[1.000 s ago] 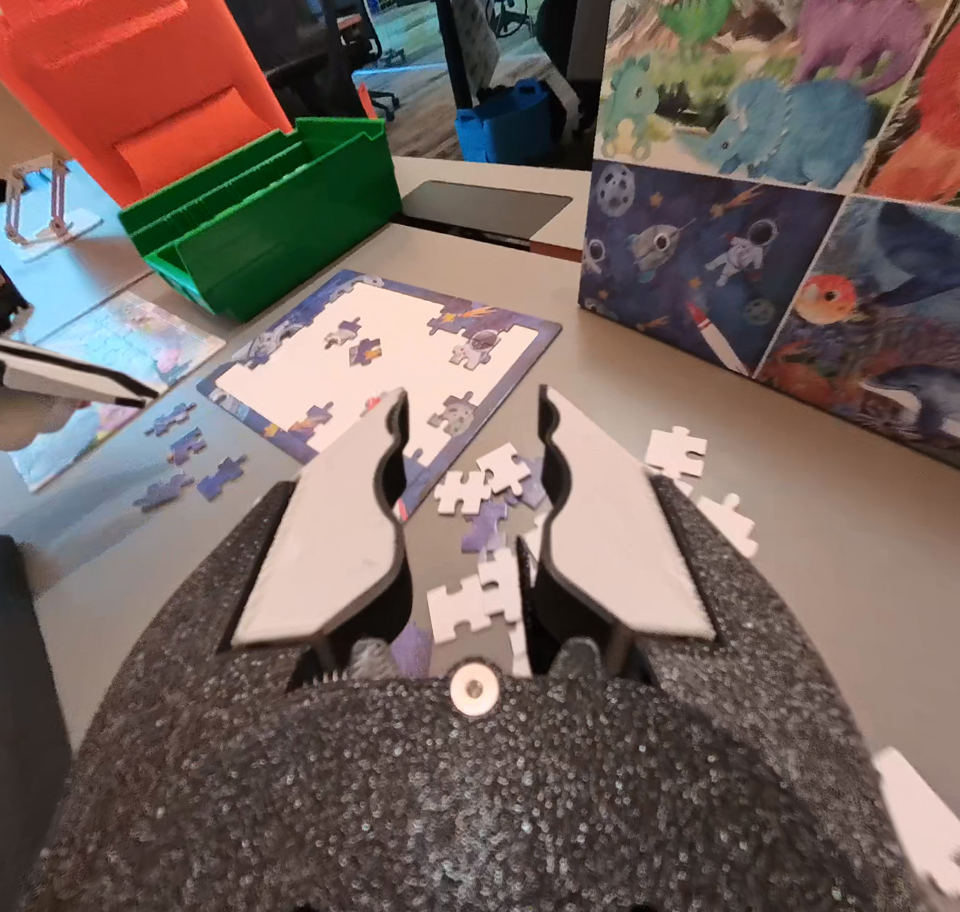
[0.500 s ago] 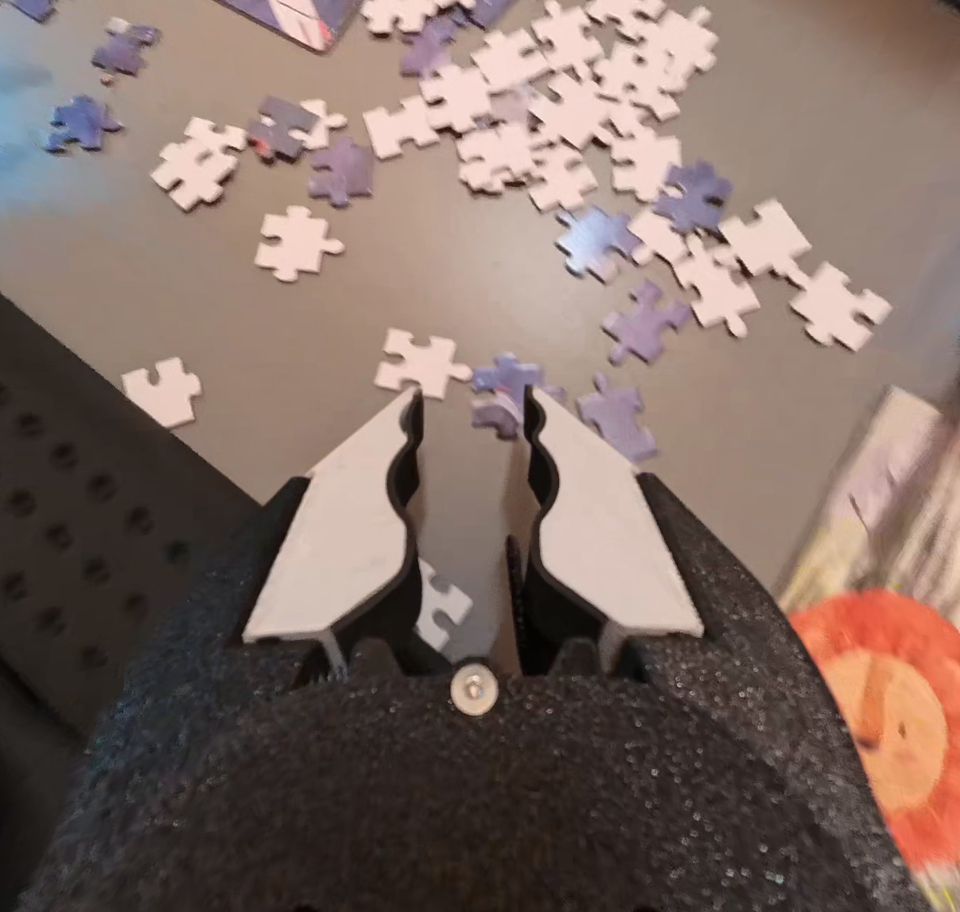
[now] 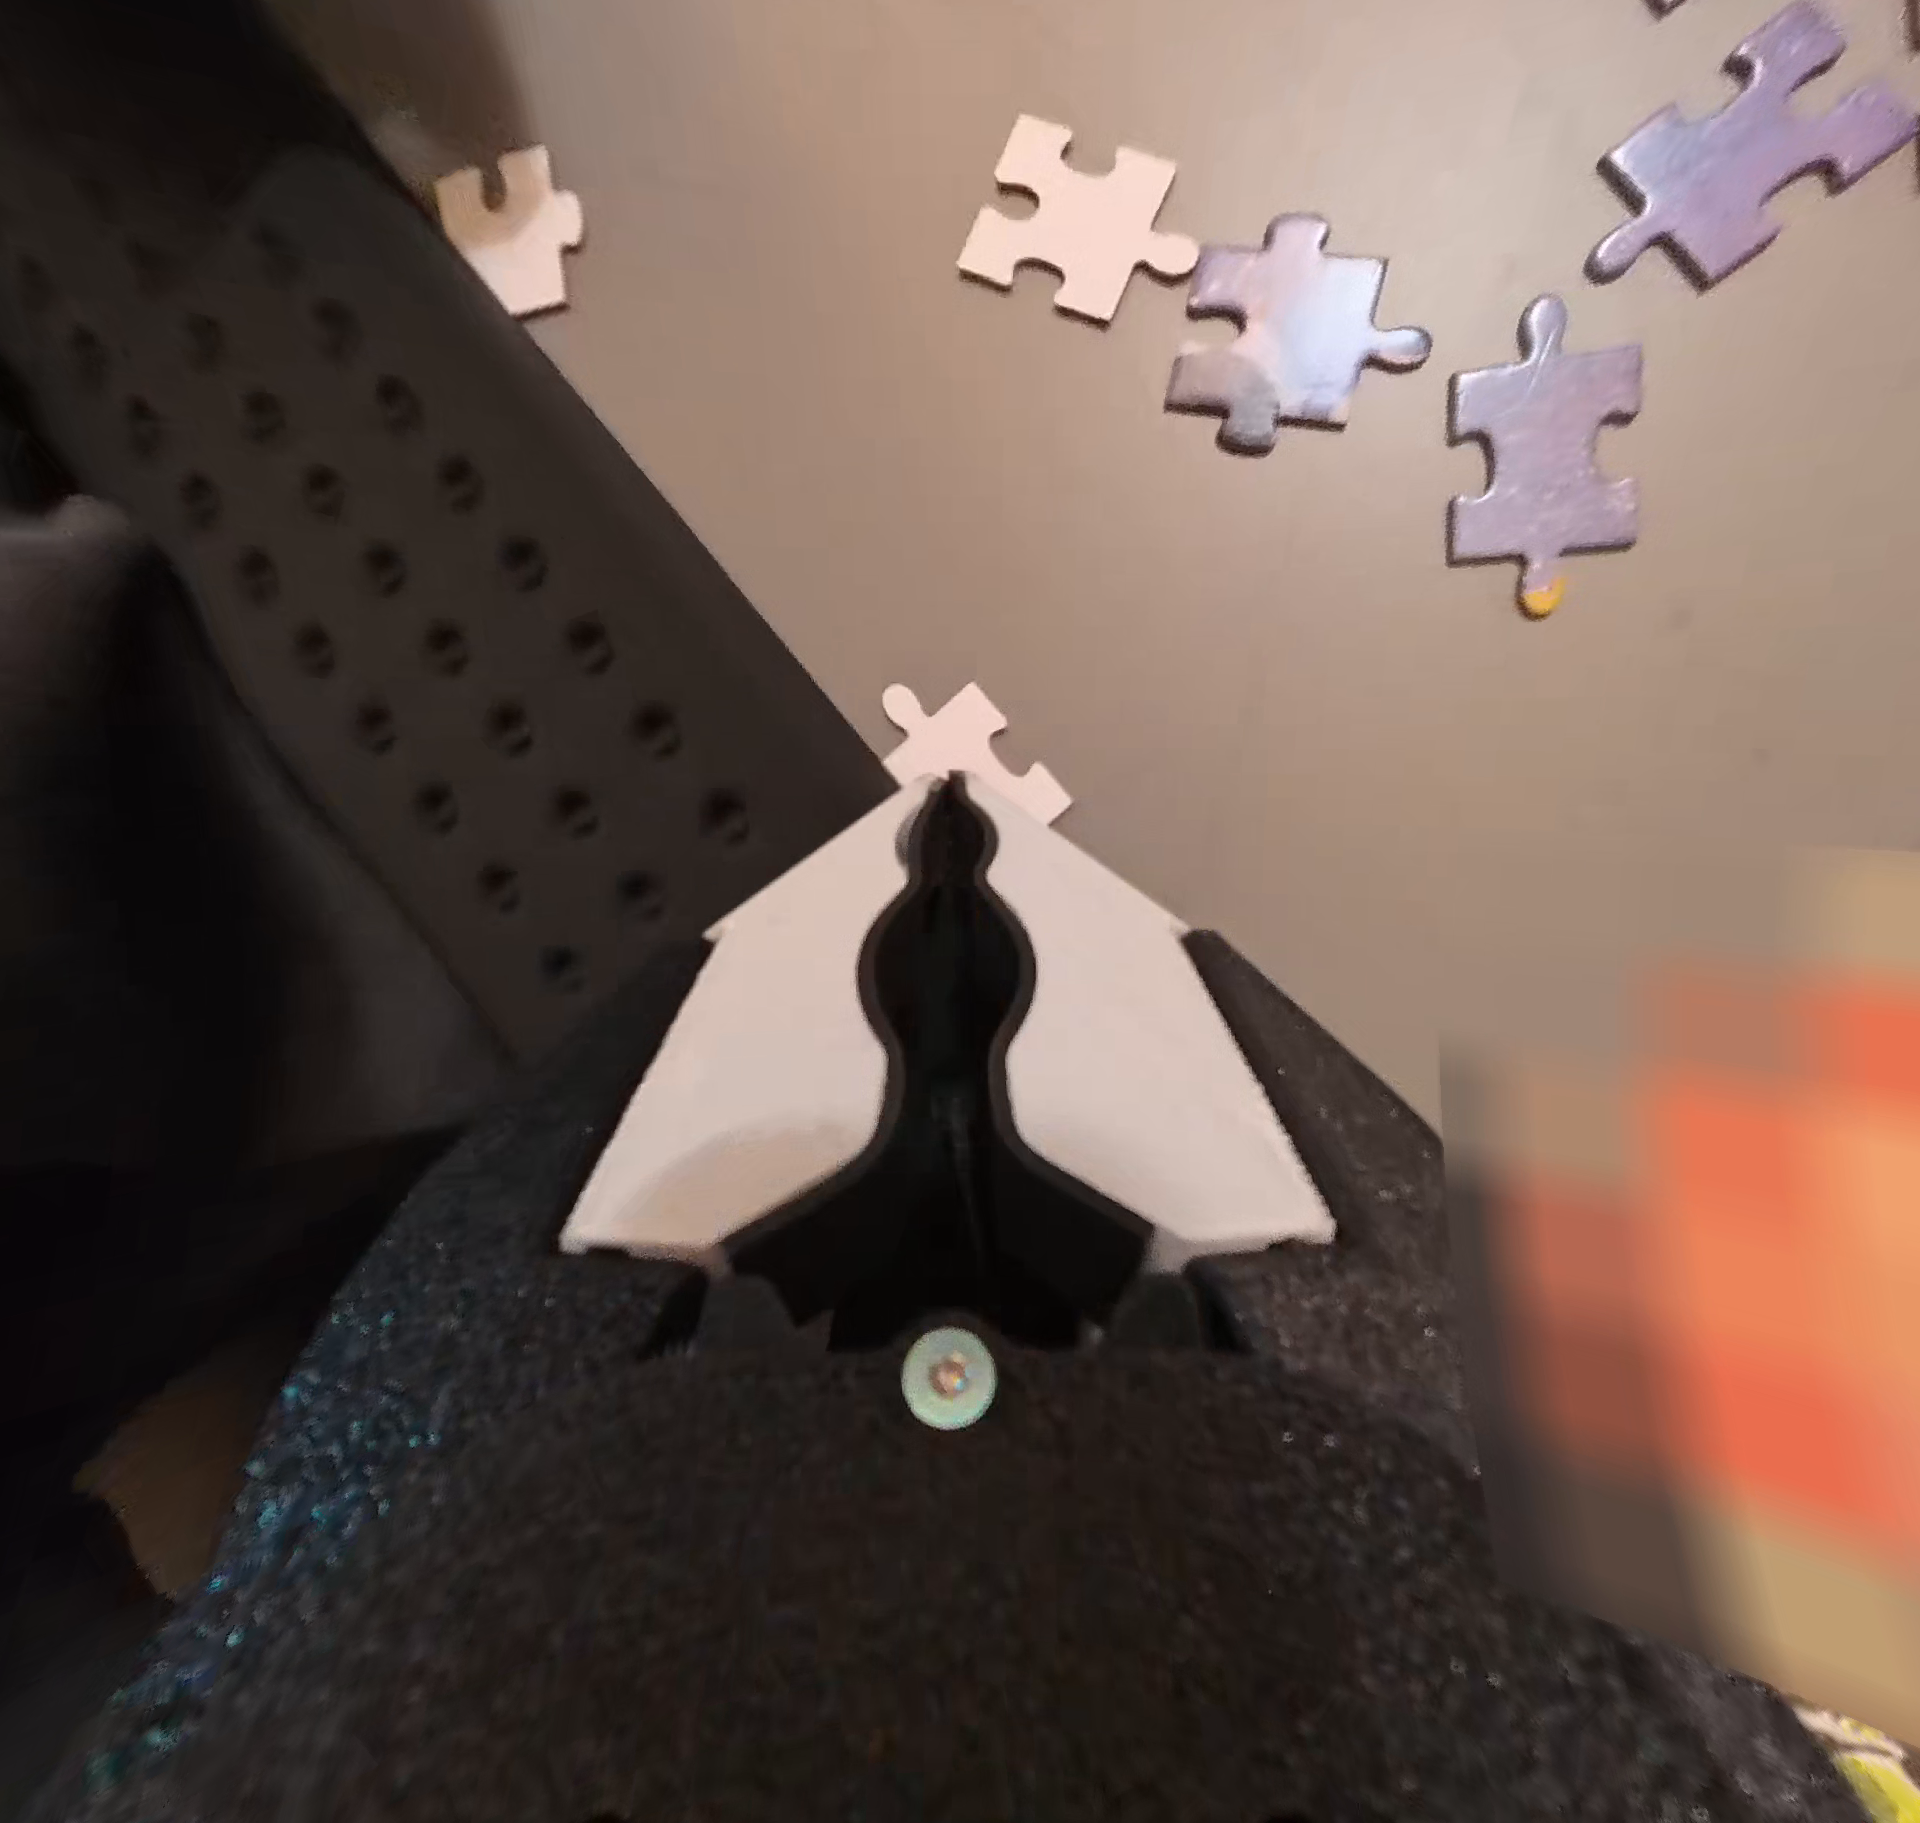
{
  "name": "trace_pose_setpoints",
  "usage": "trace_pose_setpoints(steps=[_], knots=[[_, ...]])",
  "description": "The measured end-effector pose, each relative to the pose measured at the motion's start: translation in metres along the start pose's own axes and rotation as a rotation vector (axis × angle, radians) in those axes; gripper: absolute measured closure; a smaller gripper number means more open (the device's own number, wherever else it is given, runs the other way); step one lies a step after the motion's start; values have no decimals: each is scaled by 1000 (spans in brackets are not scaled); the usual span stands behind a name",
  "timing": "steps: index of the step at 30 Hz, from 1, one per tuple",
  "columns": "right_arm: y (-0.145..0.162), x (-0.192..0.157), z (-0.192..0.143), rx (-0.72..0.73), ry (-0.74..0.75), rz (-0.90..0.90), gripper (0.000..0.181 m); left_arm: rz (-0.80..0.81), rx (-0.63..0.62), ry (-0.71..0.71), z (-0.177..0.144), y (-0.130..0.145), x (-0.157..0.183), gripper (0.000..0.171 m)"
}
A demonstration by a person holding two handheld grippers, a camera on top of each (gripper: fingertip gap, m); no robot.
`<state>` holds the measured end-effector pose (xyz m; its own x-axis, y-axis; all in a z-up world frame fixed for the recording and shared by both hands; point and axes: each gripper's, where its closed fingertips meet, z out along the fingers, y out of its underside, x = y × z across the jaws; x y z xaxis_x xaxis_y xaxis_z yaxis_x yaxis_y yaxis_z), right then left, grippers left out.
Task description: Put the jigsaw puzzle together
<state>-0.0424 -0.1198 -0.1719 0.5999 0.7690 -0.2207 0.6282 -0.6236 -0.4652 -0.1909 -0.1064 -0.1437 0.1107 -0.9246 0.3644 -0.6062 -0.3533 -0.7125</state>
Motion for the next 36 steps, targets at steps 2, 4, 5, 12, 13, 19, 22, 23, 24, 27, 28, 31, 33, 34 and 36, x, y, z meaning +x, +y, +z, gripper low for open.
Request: trace_pose_setpoints(steps=[2, 4, 5, 12, 13, 19, 22, 23, 24, 27, 28, 31, 33, 34, 36], knots=[[-4, -1, 6, 5, -22, 0, 181, 18, -38, 39, 14, 2, 7, 171], [-12, 2, 10, 17, -24, 3, 181, 35, -77, 35, 24, 7, 9, 171], [-16, 4, 12, 25, -20, -1, 181, 44, -99, 33, 29, 10, 10, 171], [-61, 25, 30, 128, 43, -37, 178, 69, -96, -96, 30, 12, -9, 171], [-66, 26, 29, 144, 44, -44, 171, 70, -90, -142, 27, 11, -18, 171], [-75, 61, 15, 230, 164, 53, 147, 1, 11, -279, 4, -6, -54, 171], [-71, 67, 18, 234, 222, 62, 147, -41, 110, -297, -7, -21, -59, 170], [-71, 69, 20, 228, 246, 57, 147, -50, 135, -296, -10, -25, -60, 170], [-71, 67, 23, 222, 252, 49, 147, -62, 154, -290, -12, -28, -60, 170], [-74, 64, 26, 214, 293, 16, 146, -93, 175, -280, -17, -30, -61, 170], [-75, 65, 26, 212, 313, 6, 145, -98, 182, -289, -19, -30, -63, 170], [-76, 62, 28, 209, 316, -2, 146, -123, 183, -279, -22, -27, -64, 169], [-77, 61, 29, 208, 304, 0, 147, -129, 180, -287, -24, -25, -66, 169], [-78, 59, 30, 208, 289, 9, 145, -130, 178, -291, -25, -24, -67, 169], [-78, 57, 30, 208, 254, 38, 141, -132, 174, -296, -27, -22, -67, 168]])
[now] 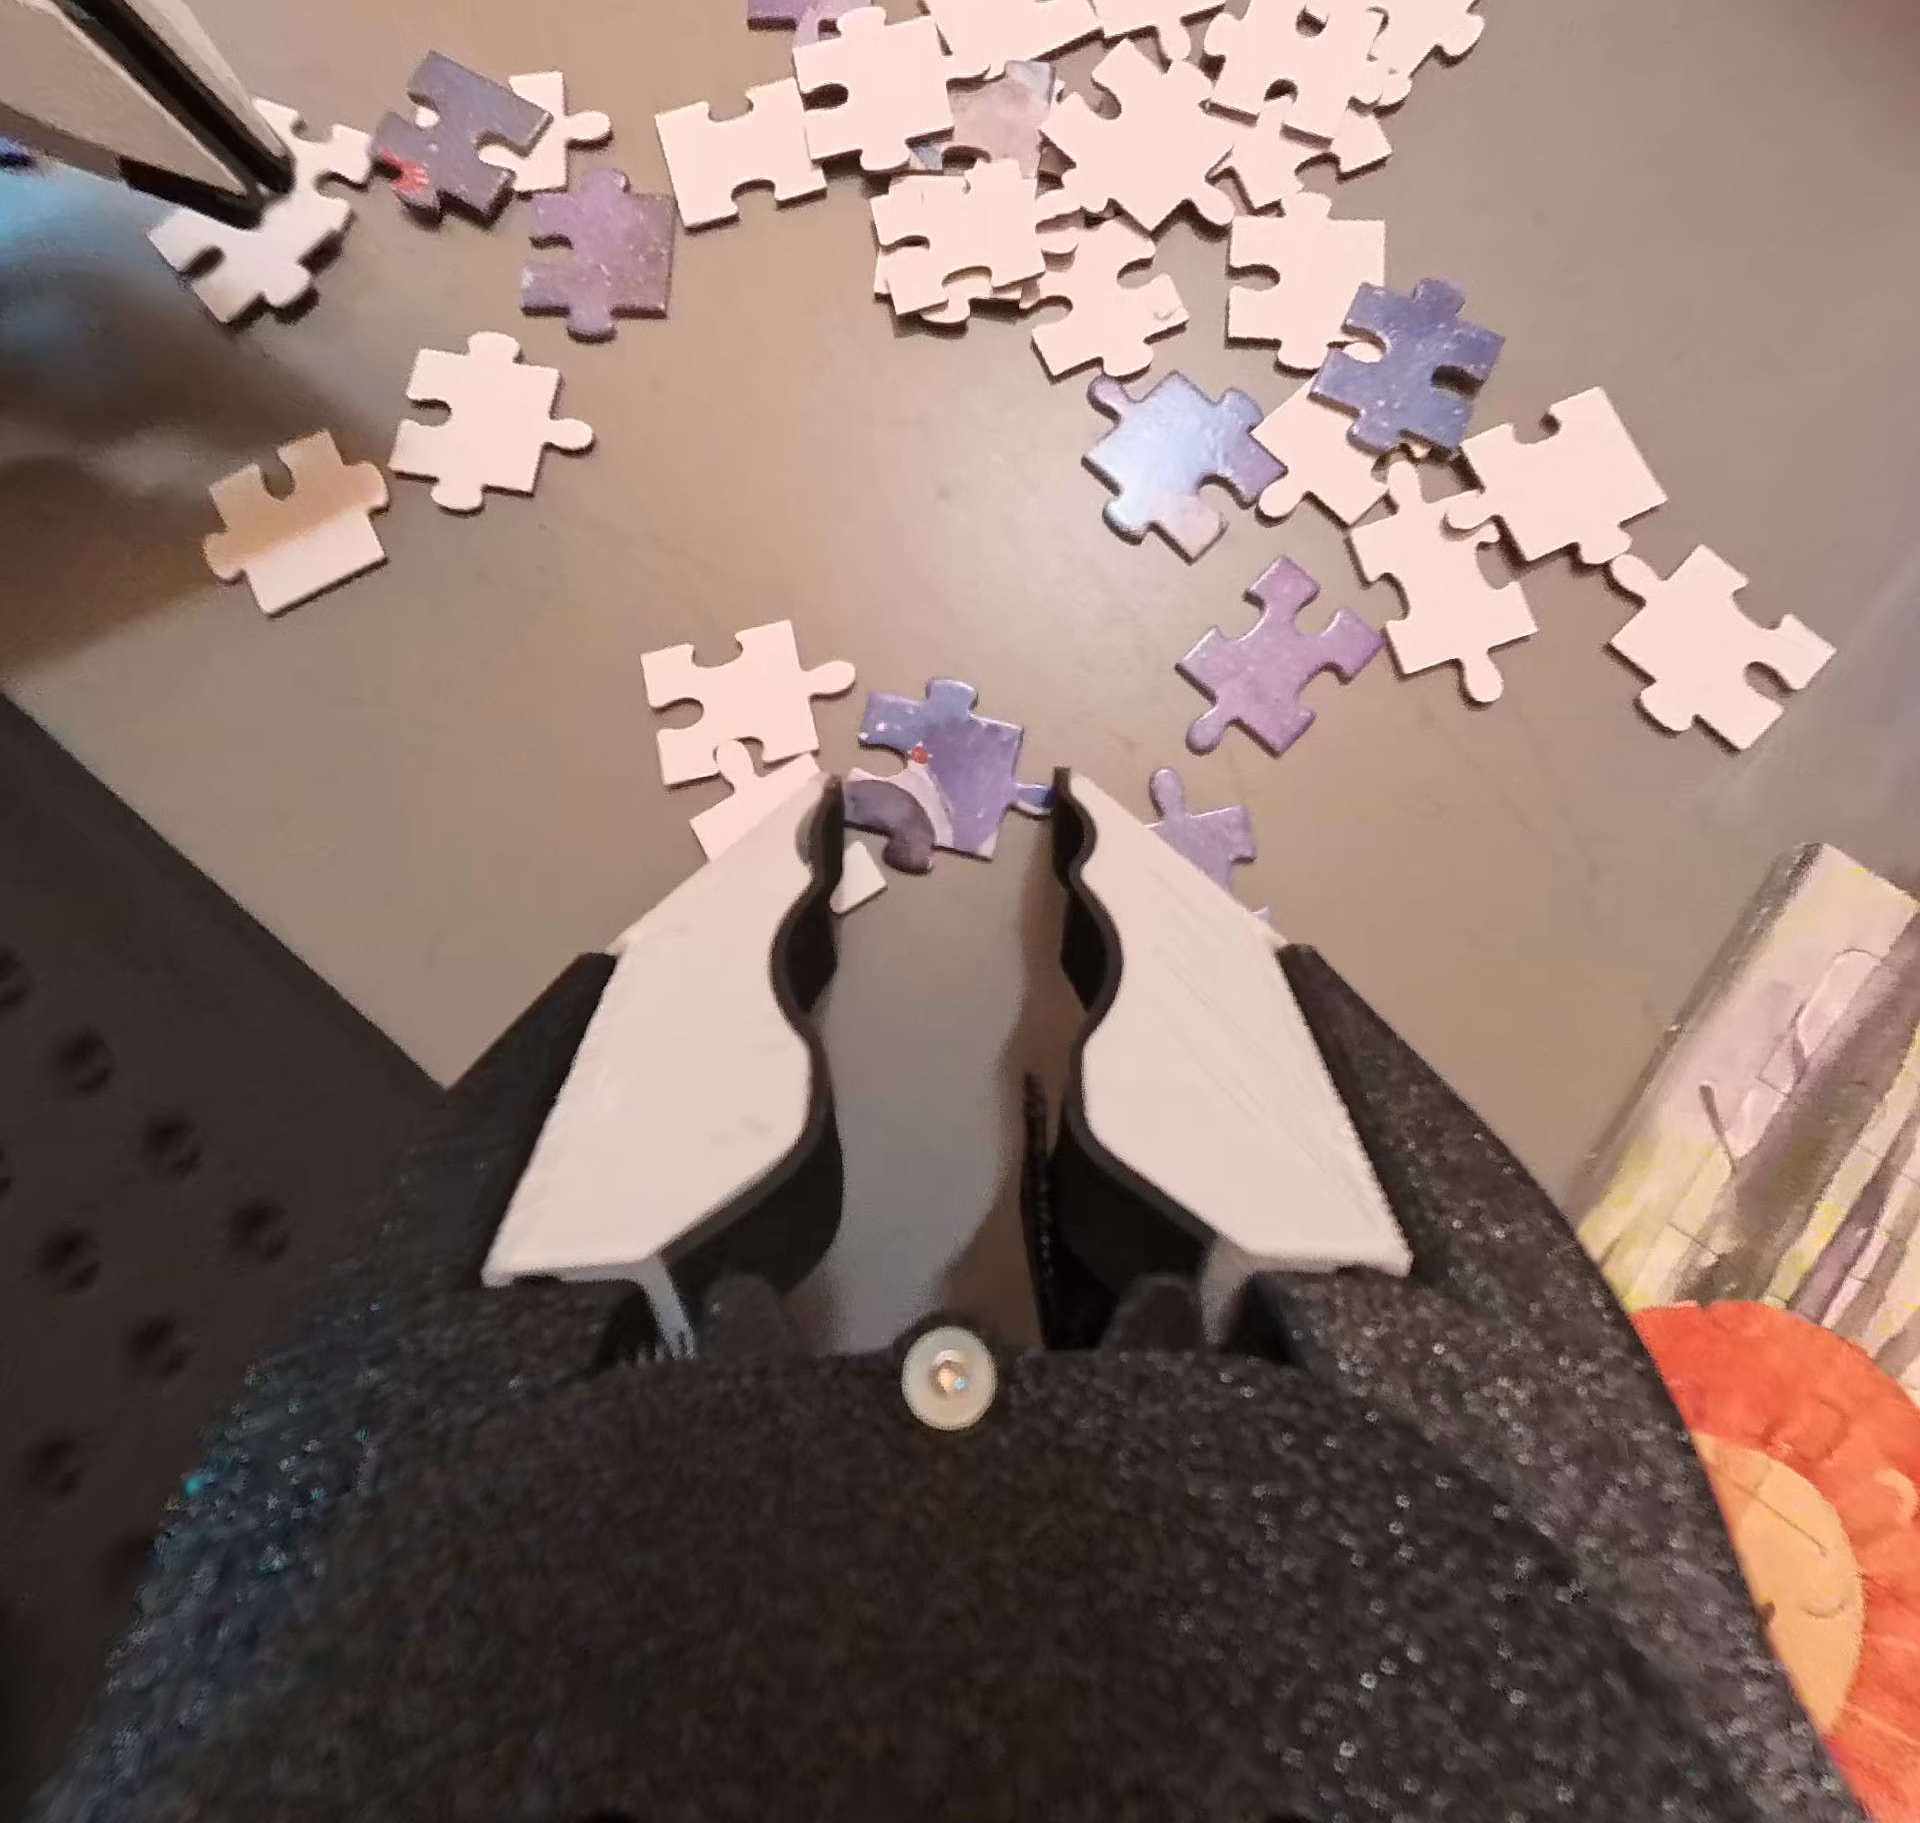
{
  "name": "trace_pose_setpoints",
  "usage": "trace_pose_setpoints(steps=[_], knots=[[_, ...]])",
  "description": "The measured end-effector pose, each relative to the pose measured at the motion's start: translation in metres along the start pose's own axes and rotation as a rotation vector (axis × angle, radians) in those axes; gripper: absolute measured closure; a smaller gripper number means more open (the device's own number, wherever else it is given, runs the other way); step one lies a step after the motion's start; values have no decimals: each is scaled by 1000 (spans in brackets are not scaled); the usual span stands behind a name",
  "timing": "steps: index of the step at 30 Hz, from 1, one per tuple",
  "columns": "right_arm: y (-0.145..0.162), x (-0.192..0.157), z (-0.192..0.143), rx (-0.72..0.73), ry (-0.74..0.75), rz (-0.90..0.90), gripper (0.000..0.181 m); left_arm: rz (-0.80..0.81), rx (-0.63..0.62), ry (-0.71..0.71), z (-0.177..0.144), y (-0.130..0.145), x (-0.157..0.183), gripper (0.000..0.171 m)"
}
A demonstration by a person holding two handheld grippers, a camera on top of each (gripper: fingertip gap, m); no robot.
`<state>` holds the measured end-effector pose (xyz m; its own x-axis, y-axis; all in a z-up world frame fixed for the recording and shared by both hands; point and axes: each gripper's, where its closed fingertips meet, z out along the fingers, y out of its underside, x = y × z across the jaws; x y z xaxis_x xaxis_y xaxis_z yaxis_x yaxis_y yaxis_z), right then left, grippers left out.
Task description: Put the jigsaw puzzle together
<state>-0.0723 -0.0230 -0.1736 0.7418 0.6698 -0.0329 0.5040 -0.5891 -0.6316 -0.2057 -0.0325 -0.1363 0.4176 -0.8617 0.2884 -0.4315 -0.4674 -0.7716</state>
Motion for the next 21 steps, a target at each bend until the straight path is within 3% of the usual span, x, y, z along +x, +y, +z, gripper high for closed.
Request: trace_pose_setpoints(steps=[5, 13, 21], knots=[[-3, -7, -9, 31, -8, 67, 143, 1, -7, -28, -6, 3, -4, 168], [3, 1, 0, 1, 140, 152, 140, -13, -14, -33, -9, 6, -6, 167], [2, 2, 1, 4, 124, 181, 145, -1, -22, -59, -12, 9, -7, 166]])
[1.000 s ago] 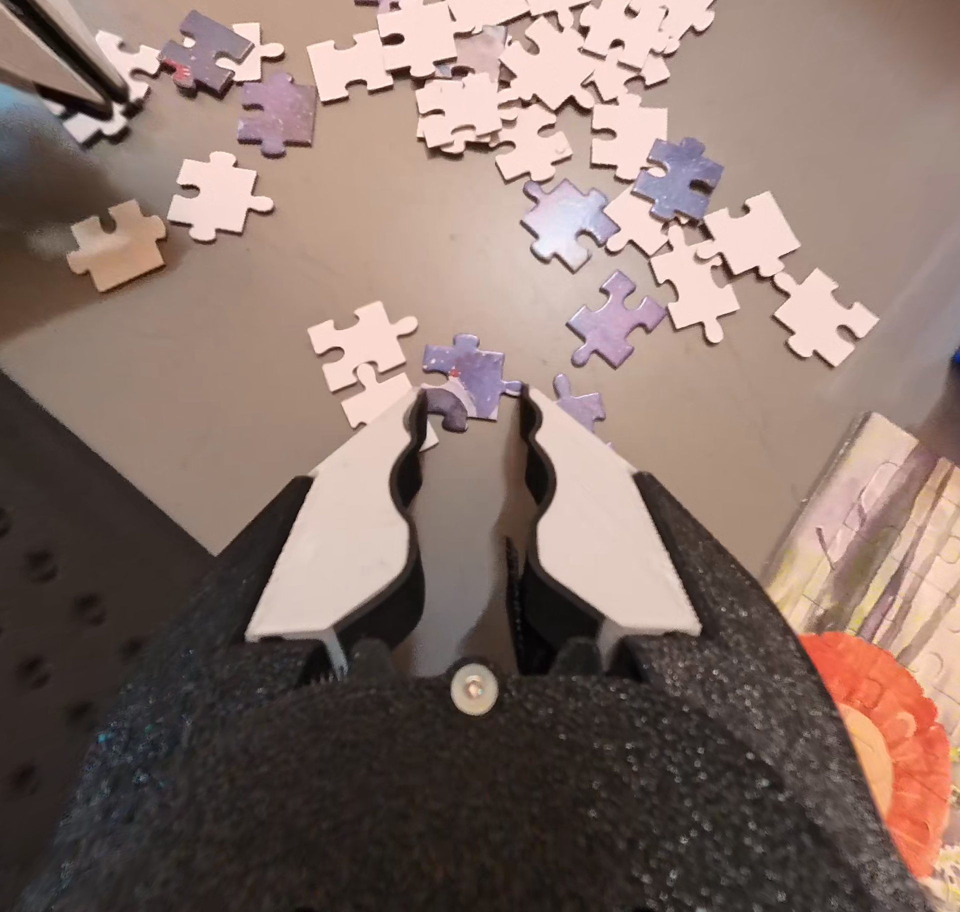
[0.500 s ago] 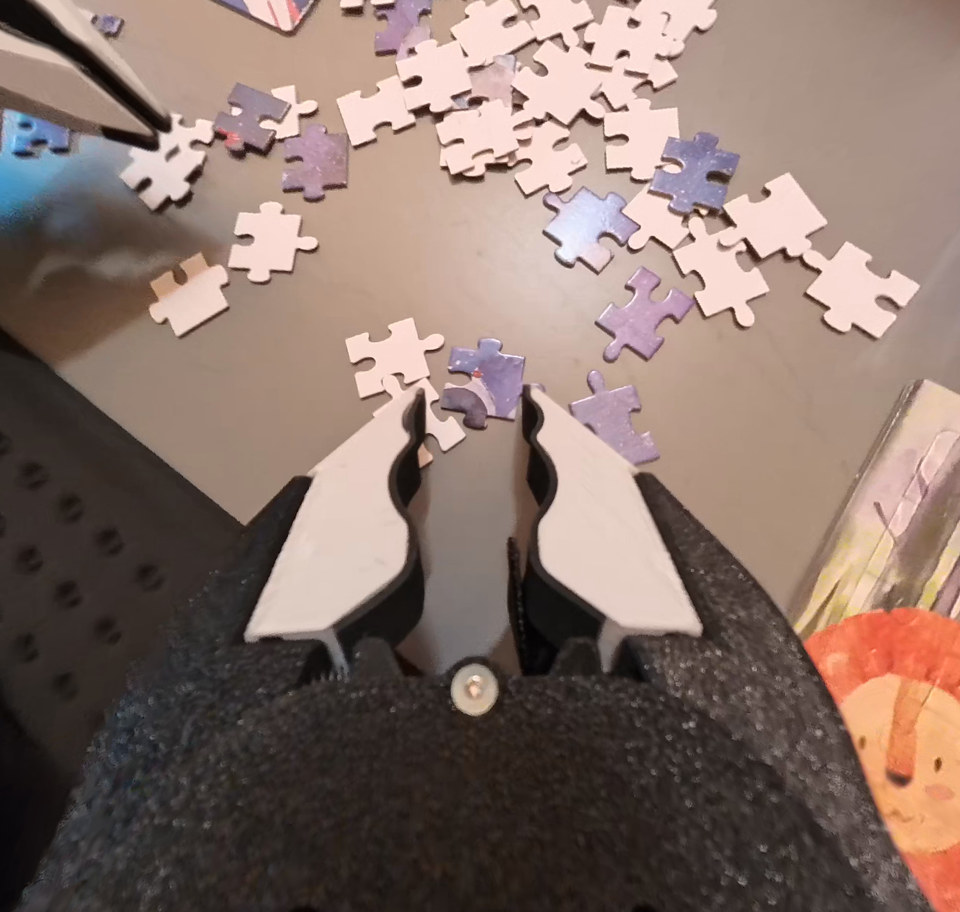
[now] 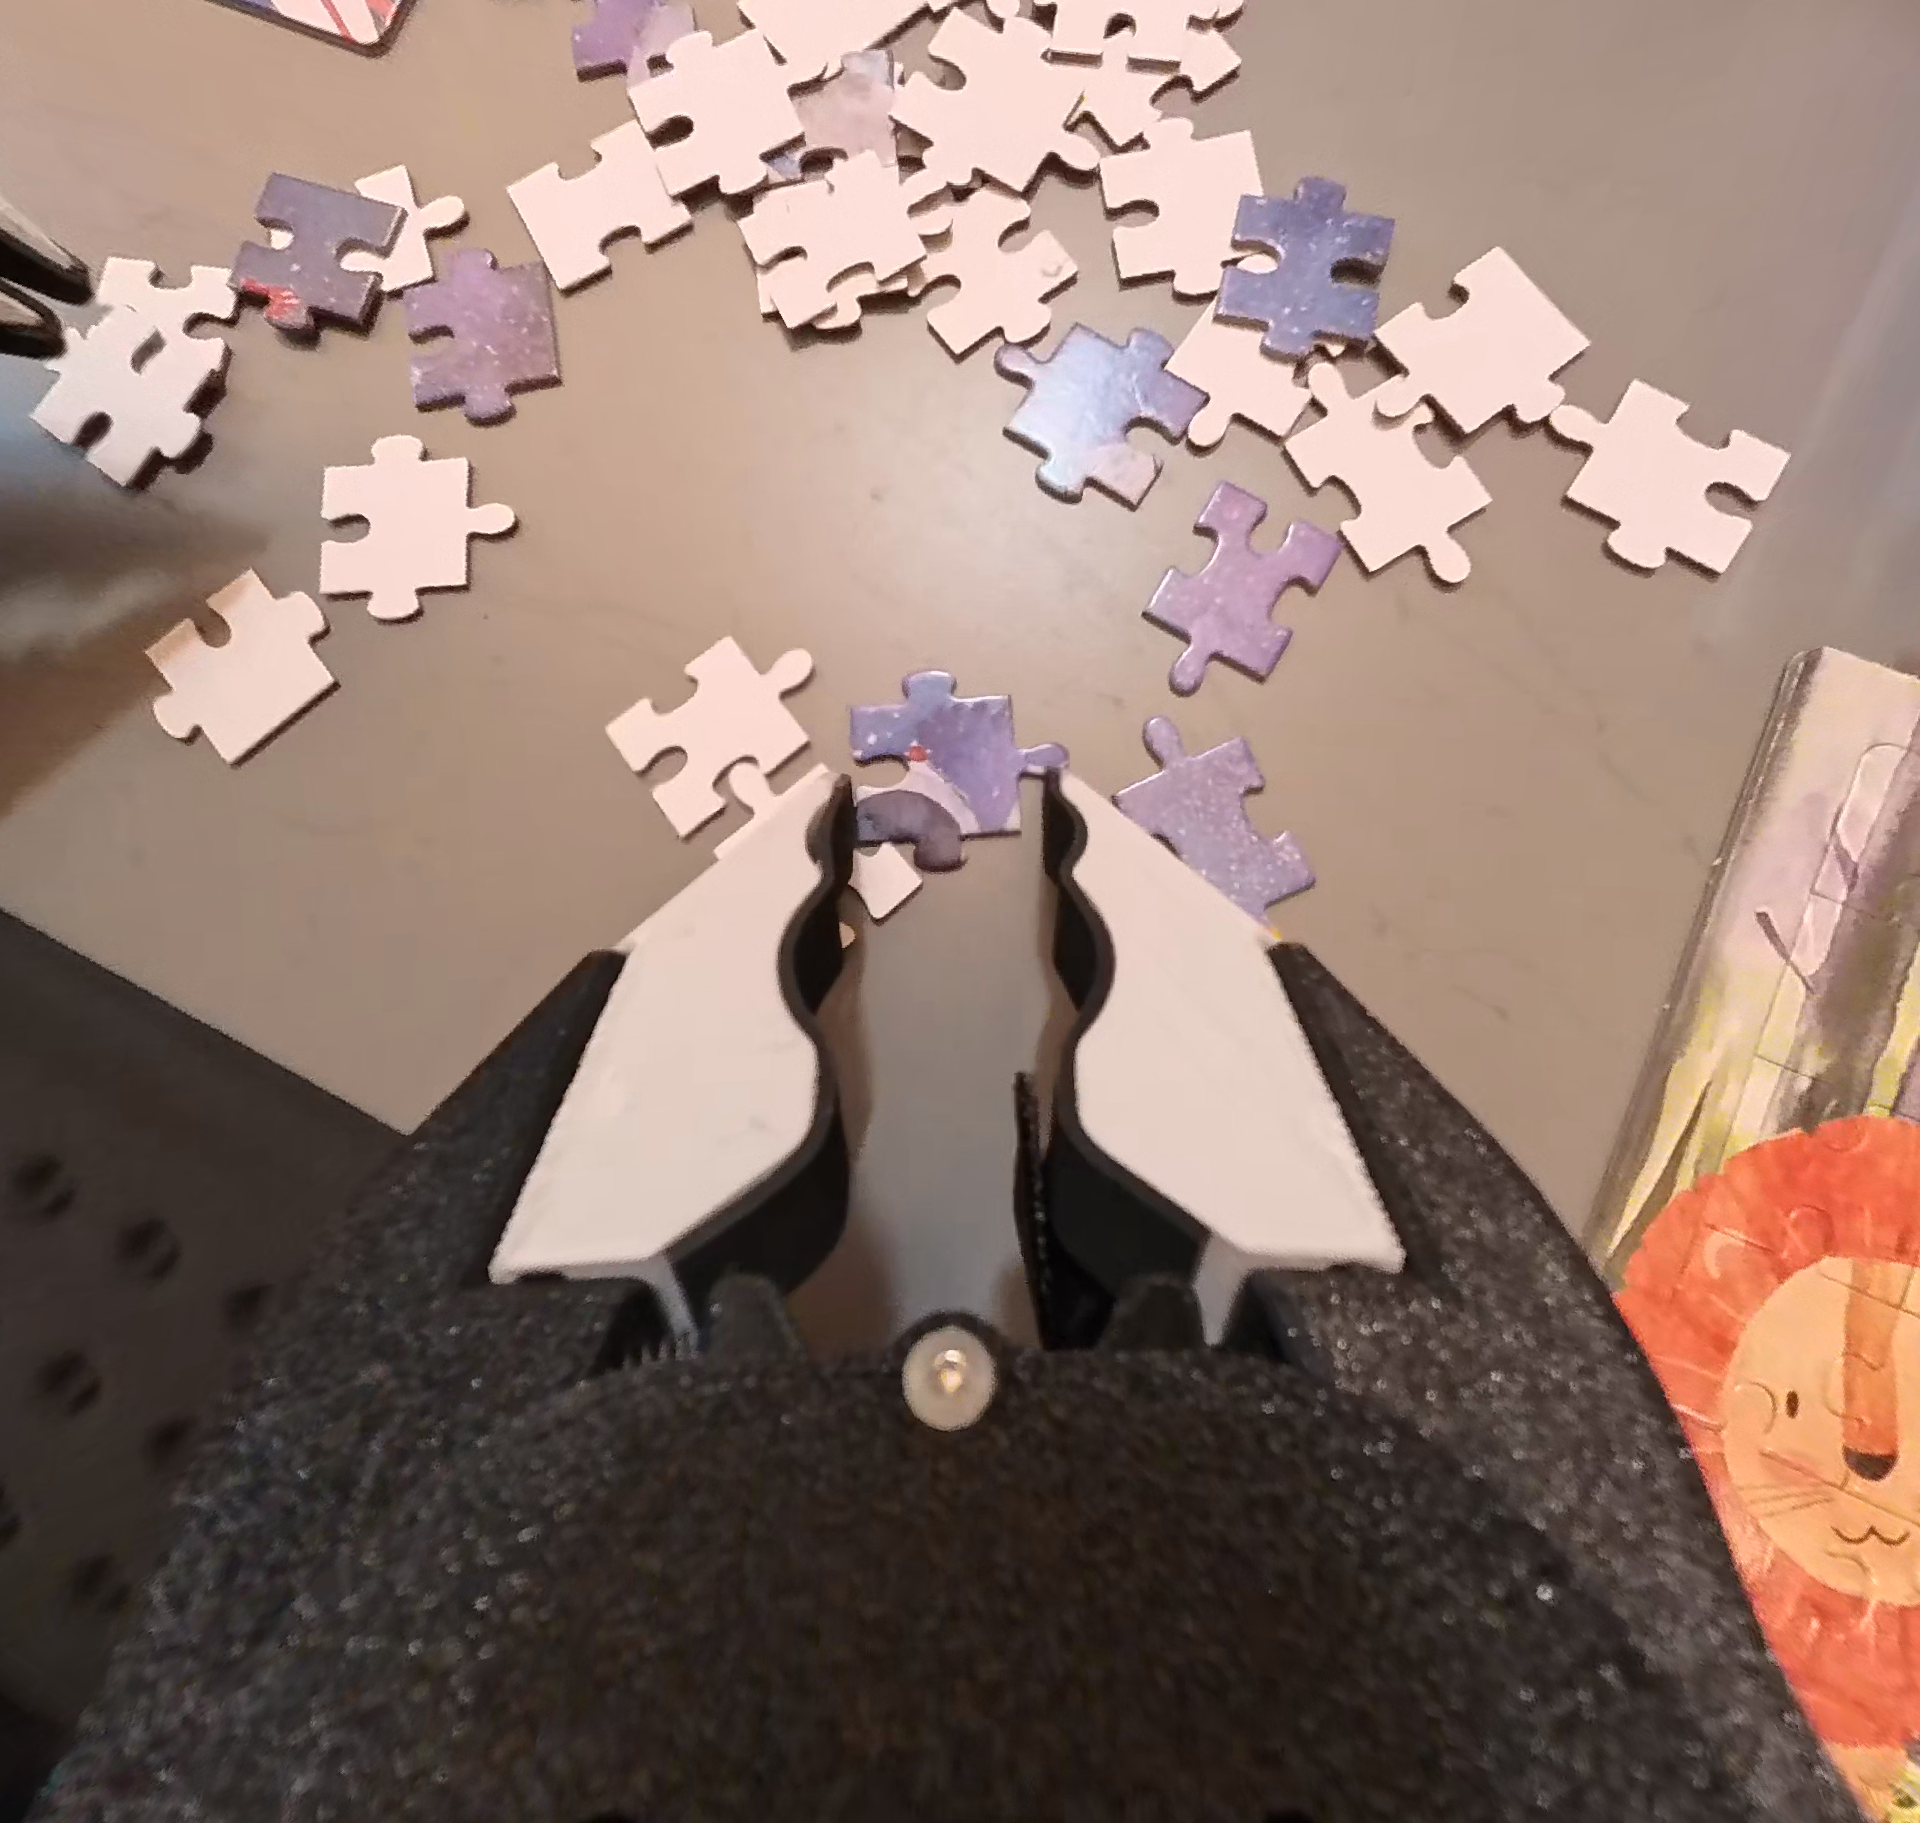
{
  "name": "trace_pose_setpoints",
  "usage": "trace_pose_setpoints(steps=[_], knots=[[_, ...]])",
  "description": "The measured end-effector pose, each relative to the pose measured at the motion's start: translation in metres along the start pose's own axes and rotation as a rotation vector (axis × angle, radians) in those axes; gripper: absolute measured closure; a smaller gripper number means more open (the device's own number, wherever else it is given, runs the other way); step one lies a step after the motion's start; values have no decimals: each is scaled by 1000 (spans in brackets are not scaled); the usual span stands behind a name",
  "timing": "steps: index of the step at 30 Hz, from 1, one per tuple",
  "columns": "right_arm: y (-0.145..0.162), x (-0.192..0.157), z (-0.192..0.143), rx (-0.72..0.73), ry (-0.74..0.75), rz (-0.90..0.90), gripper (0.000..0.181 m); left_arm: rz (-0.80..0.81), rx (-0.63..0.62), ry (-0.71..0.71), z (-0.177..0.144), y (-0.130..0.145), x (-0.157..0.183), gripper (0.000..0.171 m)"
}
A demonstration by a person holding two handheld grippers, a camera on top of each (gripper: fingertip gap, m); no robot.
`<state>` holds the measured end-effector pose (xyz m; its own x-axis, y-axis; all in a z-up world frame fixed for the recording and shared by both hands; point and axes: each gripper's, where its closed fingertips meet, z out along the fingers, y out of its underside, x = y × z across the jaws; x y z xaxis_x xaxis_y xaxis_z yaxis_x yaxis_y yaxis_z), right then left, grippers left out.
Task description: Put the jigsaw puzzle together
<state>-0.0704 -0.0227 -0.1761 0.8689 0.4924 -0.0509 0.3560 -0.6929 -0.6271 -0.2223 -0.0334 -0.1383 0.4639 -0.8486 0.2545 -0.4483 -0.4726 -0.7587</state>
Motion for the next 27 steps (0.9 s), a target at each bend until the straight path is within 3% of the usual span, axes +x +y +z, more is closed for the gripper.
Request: trace_pose_setpoints(steps=[6, 9, 13, 22, 27], knots=[[0, 2, 0, 1, -6, 17, 153, -17, -1, -40, -5, 3, -7, 166], [-3, 3, -2, 16, -1, 4, 170, -28, 4, -63, -8, 4, -12, 166], [-10, 1, -2, 27, 9, -21, 172, -60, 15, -98, -12, 5, -20, 166], [-68, -70, -6, 183, -217, -94, 167, -155, 1, -237, -16, 4, -53, 165], [-76, -92, -1, 174, -234, -193, 166, -168, 14, -276, -23, 0, -61, 164]])
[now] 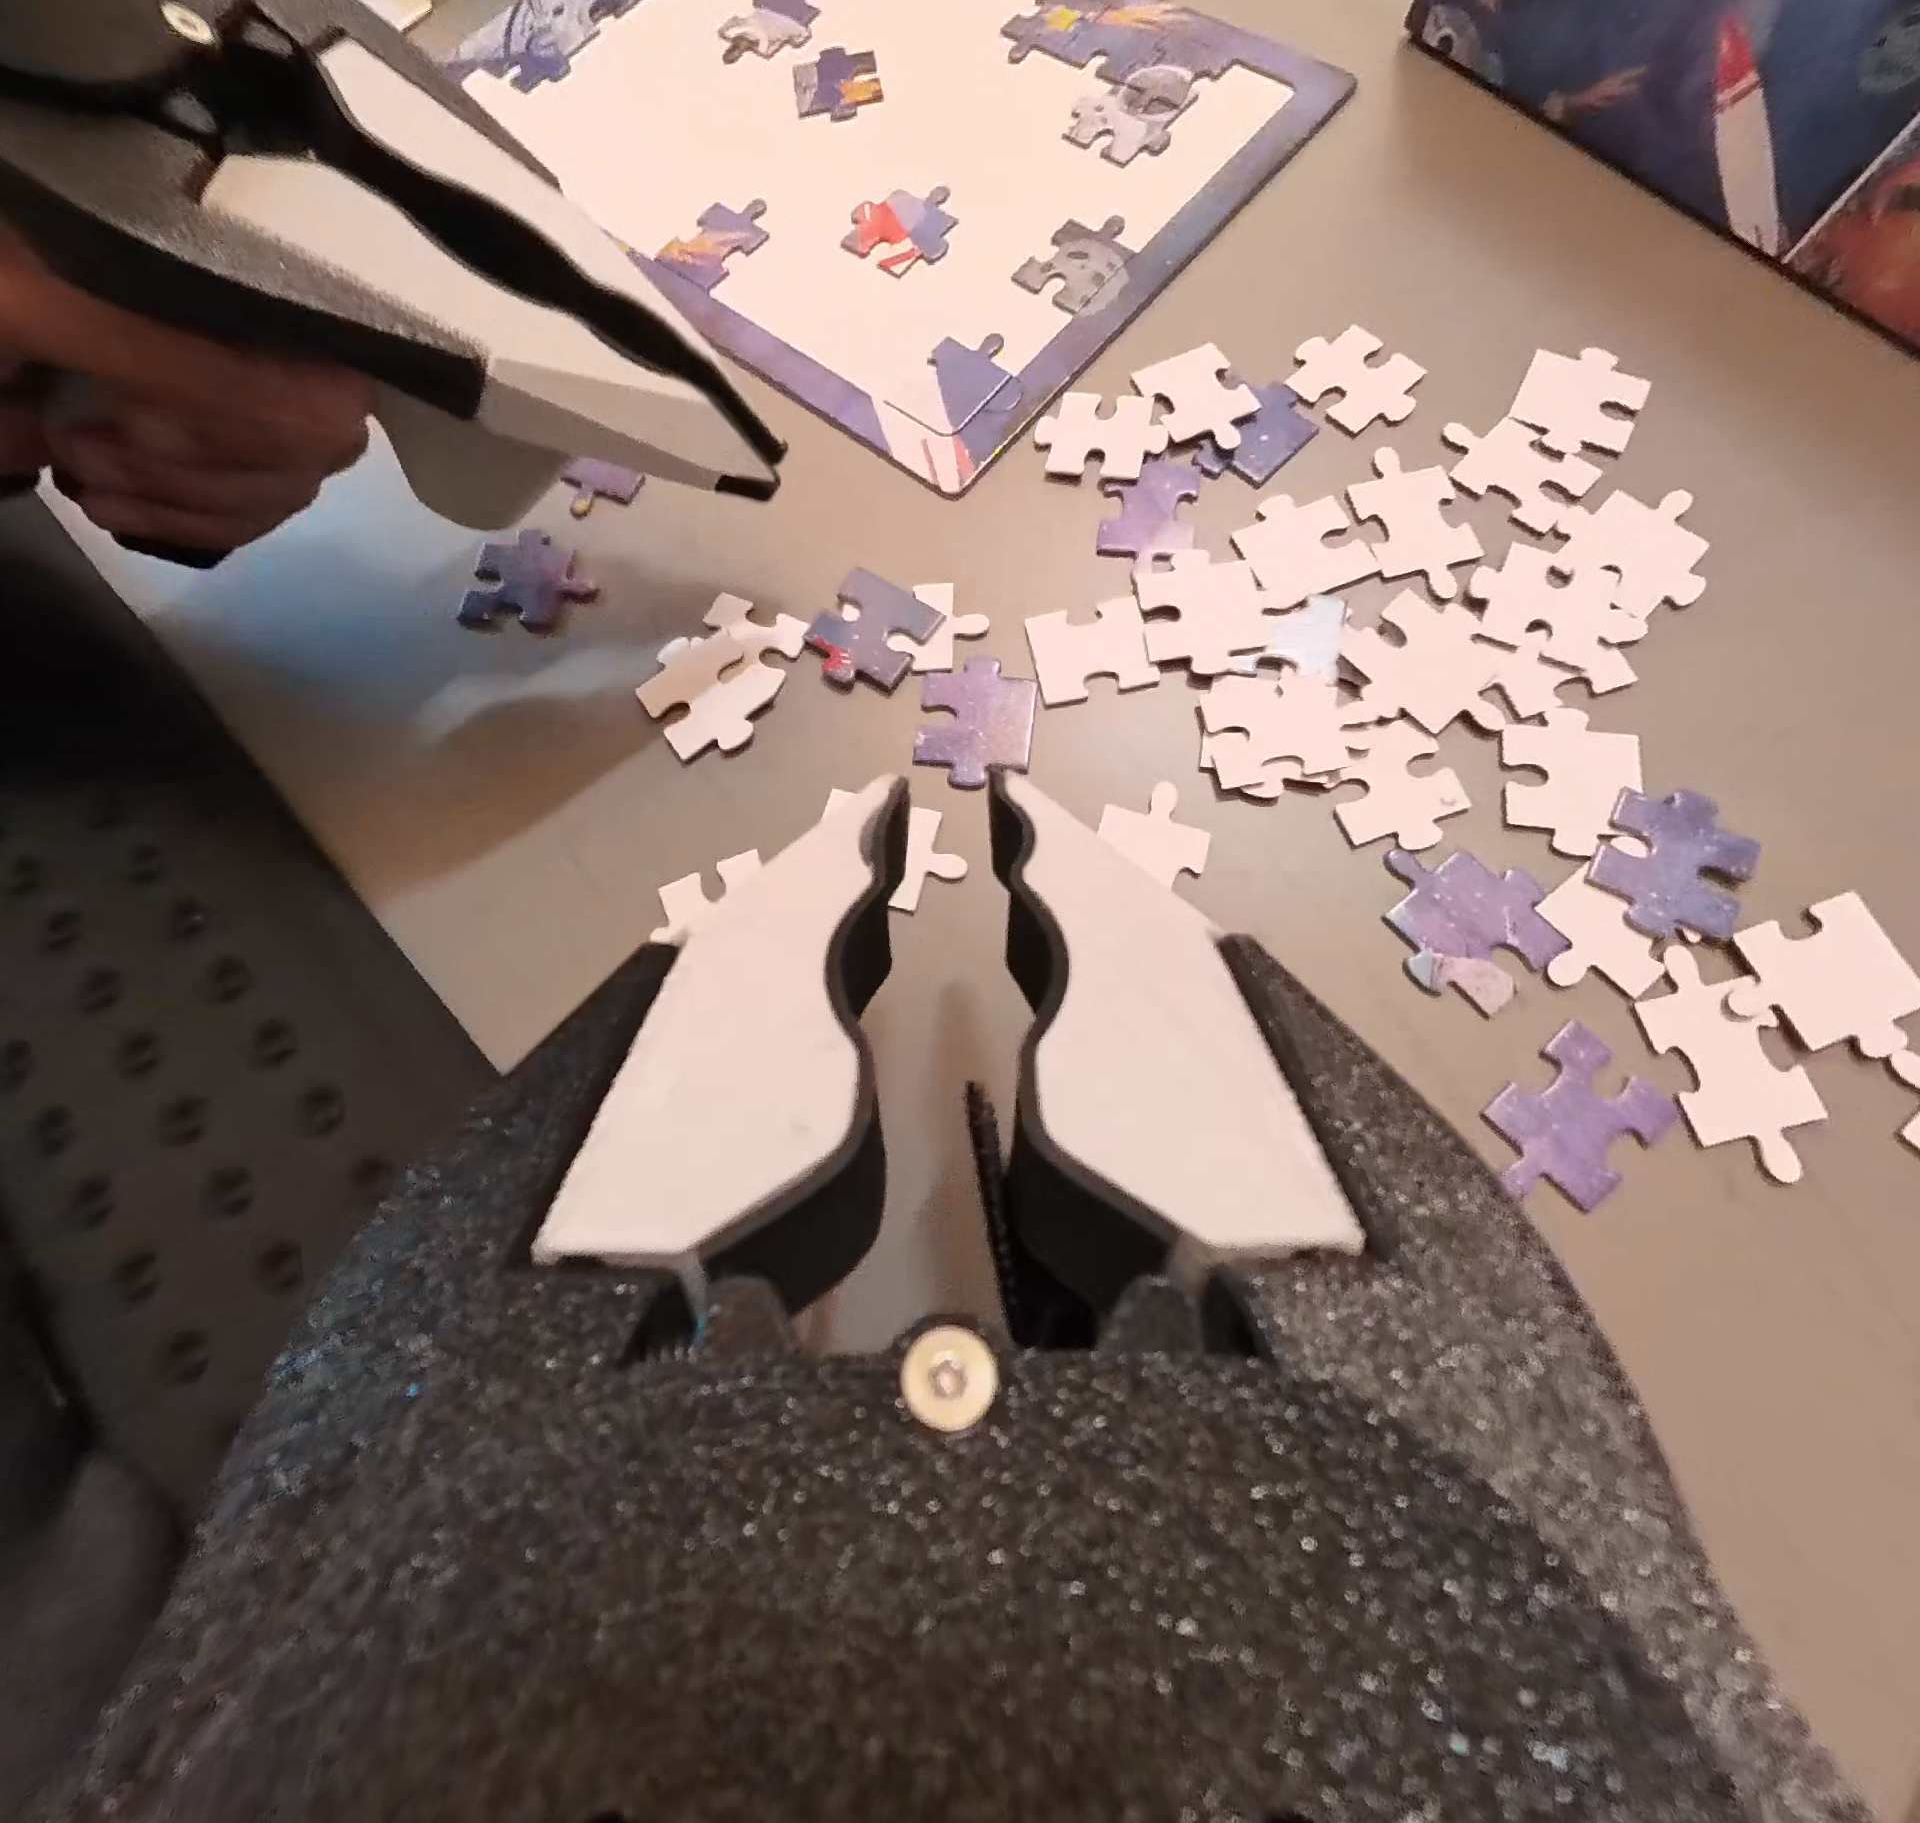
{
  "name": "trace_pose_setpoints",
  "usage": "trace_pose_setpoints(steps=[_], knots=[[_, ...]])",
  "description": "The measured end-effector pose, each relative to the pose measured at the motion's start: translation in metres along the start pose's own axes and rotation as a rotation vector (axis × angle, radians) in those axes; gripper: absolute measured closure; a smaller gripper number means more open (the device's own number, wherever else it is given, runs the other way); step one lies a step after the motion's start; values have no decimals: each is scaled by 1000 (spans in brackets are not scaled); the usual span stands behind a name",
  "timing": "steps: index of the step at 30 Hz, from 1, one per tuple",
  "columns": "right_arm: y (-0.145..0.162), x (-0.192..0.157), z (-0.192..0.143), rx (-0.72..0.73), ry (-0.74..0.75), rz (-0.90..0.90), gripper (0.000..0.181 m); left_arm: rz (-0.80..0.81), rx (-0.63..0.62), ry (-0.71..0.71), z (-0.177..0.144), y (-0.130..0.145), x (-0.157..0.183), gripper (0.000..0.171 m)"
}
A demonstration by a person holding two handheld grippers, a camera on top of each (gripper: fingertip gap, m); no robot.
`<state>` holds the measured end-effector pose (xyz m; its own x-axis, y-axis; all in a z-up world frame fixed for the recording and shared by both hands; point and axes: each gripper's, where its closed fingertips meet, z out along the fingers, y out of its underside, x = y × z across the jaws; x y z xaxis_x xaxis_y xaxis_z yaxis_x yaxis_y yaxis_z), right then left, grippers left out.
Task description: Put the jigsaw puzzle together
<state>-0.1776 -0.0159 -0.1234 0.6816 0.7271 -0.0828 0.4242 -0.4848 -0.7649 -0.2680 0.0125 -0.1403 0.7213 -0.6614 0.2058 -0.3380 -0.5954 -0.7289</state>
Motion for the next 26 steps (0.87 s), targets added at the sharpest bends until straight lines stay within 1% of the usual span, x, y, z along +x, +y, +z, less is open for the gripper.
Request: trace_pose_setpoints(steps=[4, 6, 7, 8, 9, 11, 12, 14, 18, 21, 26], knots=[[1, -4, 2, -6, -18, 6, 166, -6, 0, -7, -1, 2, -1, 164], [-7, -9, -1, 24, -40, 18, 166, 2, -7, -26, -1, 2, -3, 164], [-17, -17, -4, 58, -74, 9, 167, 8, -20, -56, 0, 3, -7, 164], [-33, -32, -10, 112, -131, -21, 173, 11, -42, -114, -1, 3, -15, 164], [-53, -50, -18, 176, -187, -73, 181, 11, -66, -206, -2, 2, -29, 164], [-93, -87, -31, 281, -267, -176, 181, 73, -102, -431, -12, -6, -61, 163], [-109, -106, -35, 306, -316, -215, 181, 128, -124, -540, -19, -11, -74, 163], [-132, -132, -36, 334, -334, -274, 181, 227, -165, -704, -31, -19, -94, 163], [-137, -153, -20, 288, -304, -374, 181, 305, -224, -812, -36, -20, -107, 161], [-140, -154, -19, 304, -285, -355, 181, 348, -235, -857, -40, -20, -108, 160], [-135, -154, -19, 274, -260, -362, 181, 340, -233, -827, -34, -17, -101, 159]])
